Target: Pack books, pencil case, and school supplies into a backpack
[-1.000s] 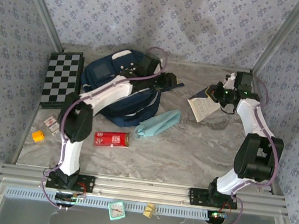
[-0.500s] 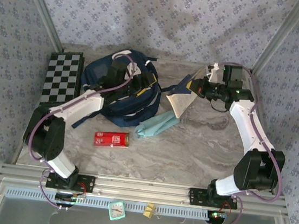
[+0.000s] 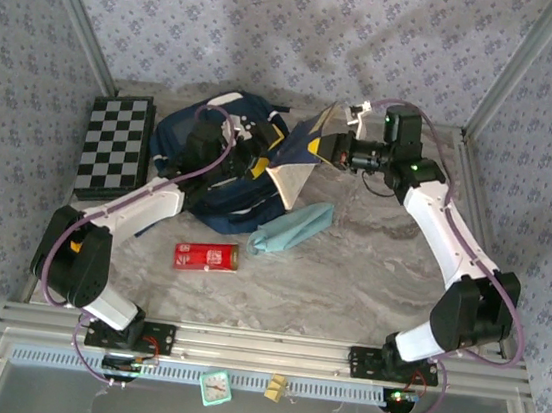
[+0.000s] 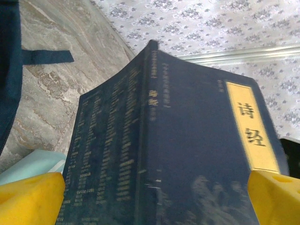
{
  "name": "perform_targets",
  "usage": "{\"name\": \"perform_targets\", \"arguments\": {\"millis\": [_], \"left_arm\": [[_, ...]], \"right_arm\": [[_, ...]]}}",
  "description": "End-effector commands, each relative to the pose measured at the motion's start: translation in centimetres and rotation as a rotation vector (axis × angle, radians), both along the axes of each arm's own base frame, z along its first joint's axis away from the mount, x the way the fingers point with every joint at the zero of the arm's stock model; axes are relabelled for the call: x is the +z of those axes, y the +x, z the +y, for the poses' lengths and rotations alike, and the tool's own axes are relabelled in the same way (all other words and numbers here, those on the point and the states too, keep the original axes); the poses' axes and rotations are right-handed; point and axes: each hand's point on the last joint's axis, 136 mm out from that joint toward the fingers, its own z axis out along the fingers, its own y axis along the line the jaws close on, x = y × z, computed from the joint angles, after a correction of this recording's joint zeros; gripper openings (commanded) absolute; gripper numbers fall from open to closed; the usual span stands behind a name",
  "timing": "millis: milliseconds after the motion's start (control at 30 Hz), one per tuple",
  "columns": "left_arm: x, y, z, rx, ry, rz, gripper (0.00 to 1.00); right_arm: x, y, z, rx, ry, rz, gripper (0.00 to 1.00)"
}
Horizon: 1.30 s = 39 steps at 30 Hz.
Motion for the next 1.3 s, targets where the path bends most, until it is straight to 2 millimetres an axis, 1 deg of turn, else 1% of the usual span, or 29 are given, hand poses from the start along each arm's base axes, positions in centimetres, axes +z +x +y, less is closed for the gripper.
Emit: {"name": "perform_targets", "arguments": {"millis": [0,67,133,300,367,433,533,633,800,900,1000,1033,1067,1133,1200,1233,1267], "left_arm": [[4.0,0.2,0.1,0.011,-0.132,-0.077,1.00],[4.6,0.0,-0.2,0.003,-0.158,-0.086,1.00],[5.2,-0.1,0.0,0.011,-0.179,-0.102,1.00],[6.9,-0.6,0.0,-0.003,-0.198,-0.140,1.00],[7.3,-0.7,0.3,0.004,-0.202,-0.151,0.97],[7.3,-0.8,0.5,0.007,-0.188,-0.156,0.94],[7.1,-0.9,0.6,0.008,-0.173,-0.157,0.82],[6.8,-0.8,0.6,0.014,-0.175,-0.151,0.67],[6.3,-0.6,0.5,0.021,-0.164,-0.137,0.42],[5.9,-0.6,0.4,0.018,-0.146,-0.128,0.29],[5.8,-0.5,0.3,0.018,-0.145,-0.128,0.19],[5.8,-0.4,0.3,0.019,-0.142,-0.129,0.15],[5.6,-0.3,0.2,0.018,-0.139,-0.123,0.12],[5.7,-0.1,0.2,0.020,-0.139,-0.124,0.06],[6.1,0.0,0.0,0.017,-0.150,-0.135,0.01],[6.4,0.0,0.0,0.013,-0.156,-0.142,0.00],[6.7,0.0,-0.1,0.010,-0.161,-0.148,0.00]], "right_arm": [[2.9,-0.4,1.7,0.091,0.113,-0.071,0.00],[2.8,-0.8,2.6,0.125,0.122,-0.078,0.00],[2.2,-0.8,3.0,0.136,0.116,-0.078,0.00],[-0.8,-0.3,3.1,0.162,0.118,-0.011,0.00],[-2.2,-0.2,2.7,0.169,0.106,0.029,0.00],[-2.9,-0.1,1.9,0.150,0.096,0.036,0.00],[-3.7,-0.3,1.2,0.151,0.066,0.051,0.00],[-4.3,-0.6,1.2,0.167,0.035,0.068,0.00],[-4.7,-0.5,1.0,0.168,0.000,0.070,0.00],[-4.5,-0.4,1.2,0.173,-0.007,0.064,0.00],[-4.9,-0.5,1.0,0.168,-0.037,0.068,0.00],[-5.0,-0.5,0.9,0.163,-0.046,0.073,0.02],[-5.4,-0.6,0.7,0.157,-0.054,0.081,0.06],[-5.9,-0.9,0.5,0.144,-0.071,0.093,0.23],[-6.4,-1.1,-0.1,0.110,-0.094,0.103,0.48],[-6.7,-1.1,-0.4,0.086,-0.107,0.116,0.57],[-7.1,-1.0,-0.9,0.053,-0.120,0.135,0.69]]}}
